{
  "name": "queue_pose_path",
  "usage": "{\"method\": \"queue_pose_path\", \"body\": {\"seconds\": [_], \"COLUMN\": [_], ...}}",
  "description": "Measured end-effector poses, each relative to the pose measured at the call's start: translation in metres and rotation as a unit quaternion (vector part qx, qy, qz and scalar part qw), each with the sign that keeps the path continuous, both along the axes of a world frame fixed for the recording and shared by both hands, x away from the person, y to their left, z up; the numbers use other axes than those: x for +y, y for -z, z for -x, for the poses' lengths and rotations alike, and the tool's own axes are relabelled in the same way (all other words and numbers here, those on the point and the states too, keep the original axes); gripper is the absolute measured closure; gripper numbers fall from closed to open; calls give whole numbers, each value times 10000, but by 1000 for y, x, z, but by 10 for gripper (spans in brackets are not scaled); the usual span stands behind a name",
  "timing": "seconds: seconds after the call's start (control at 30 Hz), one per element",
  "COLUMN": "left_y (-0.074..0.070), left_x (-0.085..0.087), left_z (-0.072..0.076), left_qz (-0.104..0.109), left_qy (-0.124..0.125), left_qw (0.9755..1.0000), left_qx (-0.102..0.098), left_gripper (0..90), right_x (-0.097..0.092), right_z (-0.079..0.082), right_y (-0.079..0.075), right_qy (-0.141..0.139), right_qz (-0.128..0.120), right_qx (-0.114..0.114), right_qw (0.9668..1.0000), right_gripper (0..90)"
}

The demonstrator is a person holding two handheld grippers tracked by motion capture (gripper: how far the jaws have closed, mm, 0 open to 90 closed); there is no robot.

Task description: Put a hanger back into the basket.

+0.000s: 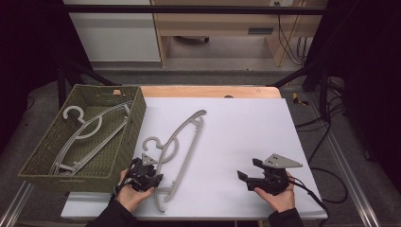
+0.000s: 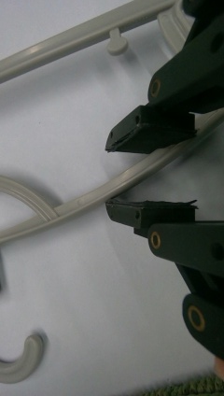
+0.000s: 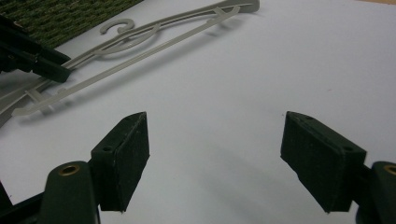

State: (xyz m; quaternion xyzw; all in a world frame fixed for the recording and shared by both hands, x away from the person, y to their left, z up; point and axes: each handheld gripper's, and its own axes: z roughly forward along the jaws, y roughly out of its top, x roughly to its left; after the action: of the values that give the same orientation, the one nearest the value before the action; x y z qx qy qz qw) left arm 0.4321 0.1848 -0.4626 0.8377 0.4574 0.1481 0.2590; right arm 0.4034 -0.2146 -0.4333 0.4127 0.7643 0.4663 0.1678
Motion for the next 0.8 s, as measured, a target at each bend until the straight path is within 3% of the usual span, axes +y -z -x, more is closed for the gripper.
{"method": "queue_pose_path", "body": {"seconds": [0.17,0.3,0.4,0.5,0.6,0.8], "left_y": [-1,-1,-1,-2,-2,-3], "left_x": [-2,-2,-2,-1,-5,-7], "left_z": [-3,-8,-9,-9,-8,-10], "left_qz": [70,63,23,40,-101,-167], "left_qy": [104,433,570,644,664,598], "left_qw": [9999,9990,9984,9978,9976,9979], "left_qx": [85,56,43,158,151,170], "left_gripper": [727,817,815,772,754,786], "right_x": [-1,-1,-2,-3,-3,-4], "right_z": [0,0,0,0,0,1], "right_y": [0,0,-1,-1,-2,-3], "right_qy": [13,40,40,32,62,82], "right_qz": [15,-7,-4,-16,-22,-64], "right_qx": [-25,-18,-26,-17,-31,-28], "right_qw": [10000,10000,10000,10000,10000,9999], "right_gripper": [236,236,235,234,234,231]}}
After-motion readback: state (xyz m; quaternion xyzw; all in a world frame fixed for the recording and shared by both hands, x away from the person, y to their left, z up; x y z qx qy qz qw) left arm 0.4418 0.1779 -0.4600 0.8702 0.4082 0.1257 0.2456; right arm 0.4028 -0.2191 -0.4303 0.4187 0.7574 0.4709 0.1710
